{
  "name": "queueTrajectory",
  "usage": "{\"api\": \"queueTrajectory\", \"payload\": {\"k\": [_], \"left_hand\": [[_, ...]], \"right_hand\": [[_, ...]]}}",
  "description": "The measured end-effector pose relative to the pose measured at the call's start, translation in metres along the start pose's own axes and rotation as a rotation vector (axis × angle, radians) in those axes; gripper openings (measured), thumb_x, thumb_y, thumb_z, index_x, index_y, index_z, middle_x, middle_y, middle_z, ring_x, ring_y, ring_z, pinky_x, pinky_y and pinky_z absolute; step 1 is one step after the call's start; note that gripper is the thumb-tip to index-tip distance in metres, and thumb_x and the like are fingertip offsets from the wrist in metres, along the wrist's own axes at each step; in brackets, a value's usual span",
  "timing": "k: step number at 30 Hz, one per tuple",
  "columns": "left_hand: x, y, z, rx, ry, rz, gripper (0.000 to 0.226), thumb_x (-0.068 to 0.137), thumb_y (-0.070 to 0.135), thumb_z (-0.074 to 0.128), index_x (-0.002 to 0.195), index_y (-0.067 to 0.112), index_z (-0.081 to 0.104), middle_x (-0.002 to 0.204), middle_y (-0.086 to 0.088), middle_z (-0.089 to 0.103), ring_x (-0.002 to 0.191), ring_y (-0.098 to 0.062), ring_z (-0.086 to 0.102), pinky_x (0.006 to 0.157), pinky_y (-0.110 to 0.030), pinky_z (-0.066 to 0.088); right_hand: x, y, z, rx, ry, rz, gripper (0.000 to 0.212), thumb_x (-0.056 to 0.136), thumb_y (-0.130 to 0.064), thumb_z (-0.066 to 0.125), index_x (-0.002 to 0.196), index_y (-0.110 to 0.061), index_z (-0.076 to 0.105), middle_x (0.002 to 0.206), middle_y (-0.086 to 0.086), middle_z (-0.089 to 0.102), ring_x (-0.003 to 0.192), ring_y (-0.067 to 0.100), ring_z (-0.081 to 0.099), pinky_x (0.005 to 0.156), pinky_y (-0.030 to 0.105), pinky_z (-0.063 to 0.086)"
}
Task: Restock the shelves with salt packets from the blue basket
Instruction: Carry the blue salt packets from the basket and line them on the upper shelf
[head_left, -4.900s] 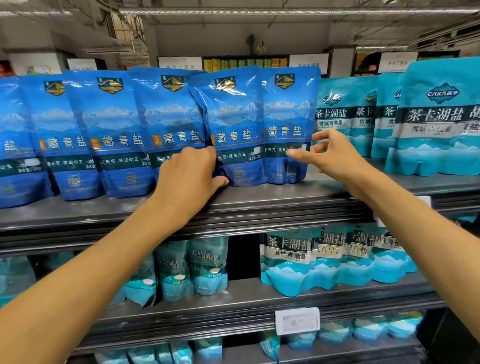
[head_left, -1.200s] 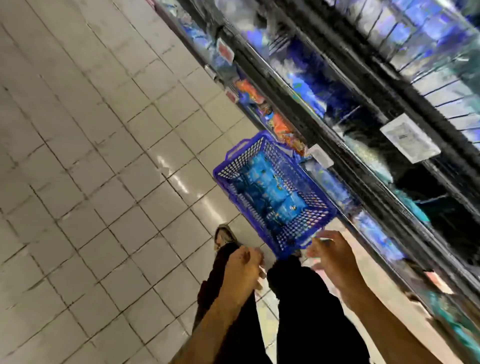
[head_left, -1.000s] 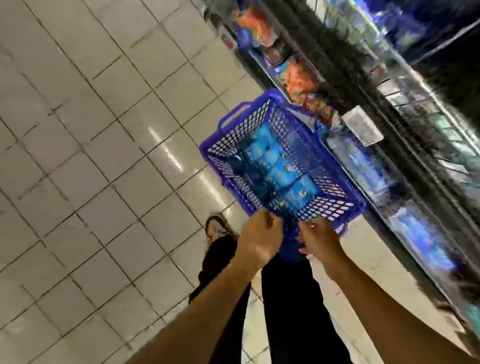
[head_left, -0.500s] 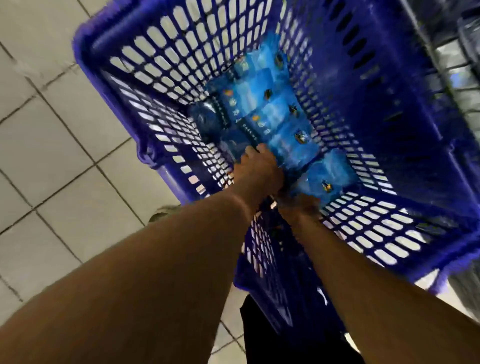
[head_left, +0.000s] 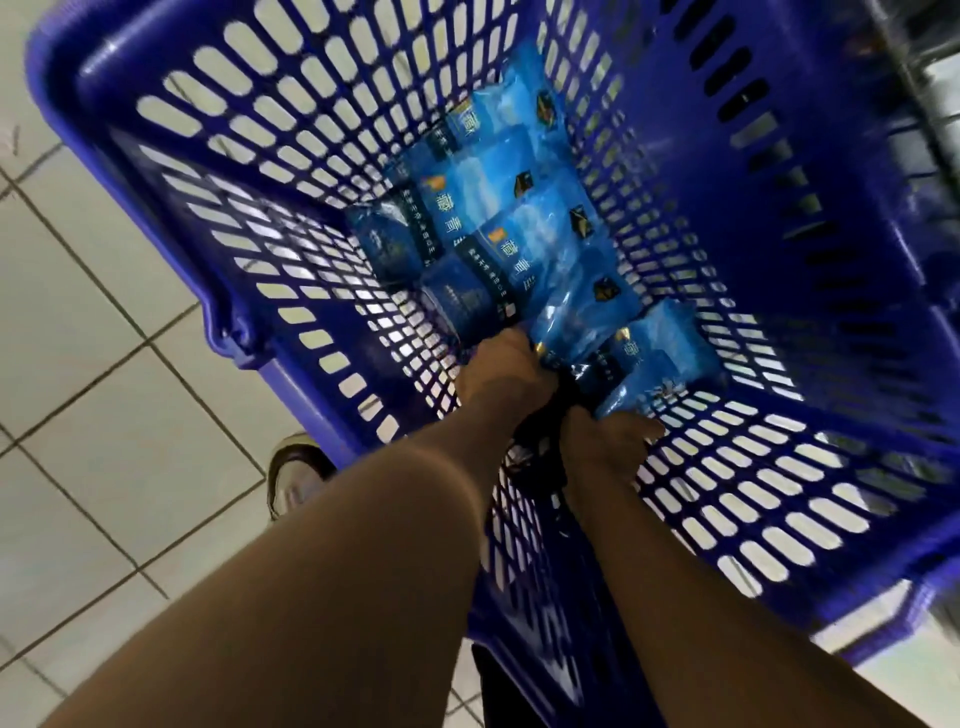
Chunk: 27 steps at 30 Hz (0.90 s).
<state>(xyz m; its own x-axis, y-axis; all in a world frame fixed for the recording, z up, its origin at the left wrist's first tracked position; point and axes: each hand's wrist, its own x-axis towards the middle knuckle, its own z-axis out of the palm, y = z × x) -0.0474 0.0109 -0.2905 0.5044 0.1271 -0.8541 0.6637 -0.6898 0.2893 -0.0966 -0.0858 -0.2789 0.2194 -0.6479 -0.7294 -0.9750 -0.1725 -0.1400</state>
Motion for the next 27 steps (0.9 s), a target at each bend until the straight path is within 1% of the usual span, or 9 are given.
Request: {"api": "queueTrajectory", "payload": {"k": [4, 9, 12, 15, 17, 19, 20, 22, 27], "left_hand": [[-0.026, 0.010, -0.026, -0.056, -0.025, -0.010, 0.043, 0.082, 0.027, 0.072, 0.120, 0.012, 0.061, 0.122, -0.015, 0.064, 0.112, -0.035, 0.063, 0.089, -0.034, 0.051], [-0.101, 0.024, -0.077, -0.131, -0.102, 0.079, 0.055, 0.083, 0.031, 0.073, 0.128, 0.011, 0.050, 0.102, -0.004, 0.063, 0.099, -0.026, 0.062, 0.080, -0.032, 0.050], [-0.167, 0.028, -0.120, -0.169, -0.147, 0.164, 0.044, 0.087, 0.026, 0.072, 0.127, 0.014, 0.059, 0.109, -0.007, 0.069, 0.107, -0.029, 0.065, 0.078, -0.019, 0.044], [-0.242, 0.032, -0.158, -0.288, -0.233, 0.177, 0.041, 0.082, 0.021, 0.066, 0.121, 0.007, 0.065, 0.117, -0.015, 0.072, 0.113, -0.032, 0.066, 0.094, -0.037, 0.053], [-0.296, 0.033, -0.177, -0.408, -0.238, 0.203, 0.051, 0.073, 0.021, 0.058, 0.121, 0.003, 0.065, 0.118, -0.016, 0.072, 0.113, -0.030, 0.067, 0.099, -0.044, 0.052], [-0.345, 0.032, -0.190, -0.482, -0.204, 0.175, 0.039, 0.081, 0.012, 0.063, 0.119, 0.002, 0.063, 0.116, -0.011, 0.070, 0.105, -0.020, 0.068, 0.096, -0.034, 0.053], [-0.369, 0.032, -0.195, -0.538, -0.183, 0.157, 0.028, 0.087, 0.000, 0.064, 0.115, 0.003, 0.063, 0.114, -0.008, 0.068, 0.097, -0.011, 0.068, 0.091, -0.026, 0.053], [-0.413, 0.036, -0.209, -0.671, -0.151, 0.177, 0.033, 0.089, -0.021, 0.058, 0.107, 0.005, 0.064, 0.106, -0.006, 0.072, 0.083, 0.006, 0.068, 0.082, -0.014, 0.052], [-0.523, 0.069, -0.252, -0.712, -0.079, 0.180, 0.036, 0.089, -0.012, 0.066, 0.084, 0.023, 0.064, 0.072, 0.021, 0.072, 0.066, 0.016, 0.062, 0.066, -0.005, 0.048]], "right_hand": [[-0.033, -0.013, -0.029, 0.205, -0.129, -0.056, 0.052, 0.090, -0.006, 0.054, 0.140, -0.004, 0.045, 0.130, 0.019, 0.061, 0.104, 0.034, 0.062, 0.088, 0.043, 0.054], [-0.106, -0.048, -0.091, 0.217, -0.181, -0.077, 0.029, 0.087, -0.023, 0.059, 0.110, -0.006, 0.065, 0.107, 0.015, 0.069, 0.092, 0.034, 0.066, 0.084, 0.051, 0.058], [-0.160, -0.066, -0.135, 0.165, -0.251, -0.080, 0.044, 0.085, -0.041, 0.070, 0.113, -0.008, 0.067, 0.107, 0.012, 0.070, 0.098, 0.032, 0.067, 0.087, 0.049, 0.057], [-0.216, -0.080, -0.175, 0.034, -0.358, -0.089, 0.050, 0.079, -0.063, 0.071, 0.099, -0.017, 0.070, 0.099, 0.004, 0.071, 0.093, 0.025, 0.068, 0.079, 0.037, 0.055], [-0.259, -0.089, -0.199, -0.028, -0.401, -0.144, 0.037, 0.082, -0.061, 0.069, 0.084, -0.024, 0.064, 0.085, -0.008, 0.067, 0.075, 0.007, 0.064, 0.067, 0.021, 0.050], [-0.299, -0.099, -0.227, 0.030, -0.486, -0.174, 0.037, 0.081, -0.060, 0.071, 0.098, -0.027, 0.068, 0.107, -0.009, 0.071, 0.094, 0.008, 0.068, 0.088, 0.018, 0.051], [-0.320, -0.103, -0.245, 0.054, -0.564, -0.166, 0.059, 0.078, -0.067, 0.067, 0.118, -0.024, 0.068, 0.127, -0.003, 0.067, 0.116, 0.015, 0.064, 0.105, 0.029, 0.047], [-0.361, -0.107, -0.290, 0.073, -0.755, -0.095, 0.089, 0.073, -0.077, 0.053, 0.141, -0.020, 0.058, 0.145, 0.005, 0.058, 0.135, 0.024, 0.054, 0.114, 0.045, 0.042], [-0.450, -0.101, -0.396, 0.411, -1.082, 0.161, 0.082, 0.087, -0.076, 0.032, 0.117, -0.014, 0.077, 0.117, 0.015, 0.074, 0.098, 0.026, 0.075, 0.073, 0.037, 0.062]]}}
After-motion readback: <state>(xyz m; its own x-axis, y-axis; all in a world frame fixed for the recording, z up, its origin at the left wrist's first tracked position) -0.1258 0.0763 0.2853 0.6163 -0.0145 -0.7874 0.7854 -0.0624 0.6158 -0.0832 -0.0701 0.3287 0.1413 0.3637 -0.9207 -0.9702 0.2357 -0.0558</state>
